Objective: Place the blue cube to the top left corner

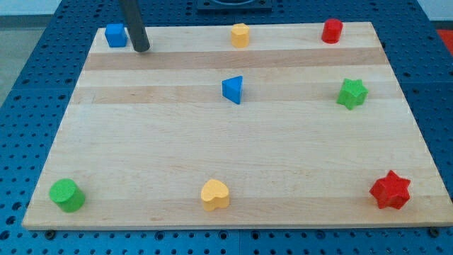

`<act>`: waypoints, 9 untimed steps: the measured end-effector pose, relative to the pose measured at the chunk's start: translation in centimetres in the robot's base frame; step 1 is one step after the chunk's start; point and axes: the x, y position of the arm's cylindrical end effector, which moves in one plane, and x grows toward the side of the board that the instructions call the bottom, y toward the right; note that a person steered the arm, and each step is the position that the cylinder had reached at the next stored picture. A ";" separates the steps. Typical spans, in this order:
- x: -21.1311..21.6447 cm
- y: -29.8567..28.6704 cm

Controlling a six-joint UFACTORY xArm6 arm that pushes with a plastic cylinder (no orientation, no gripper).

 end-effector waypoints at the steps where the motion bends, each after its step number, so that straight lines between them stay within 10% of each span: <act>1: -1.8 0.0; 9: -5.6 -8.5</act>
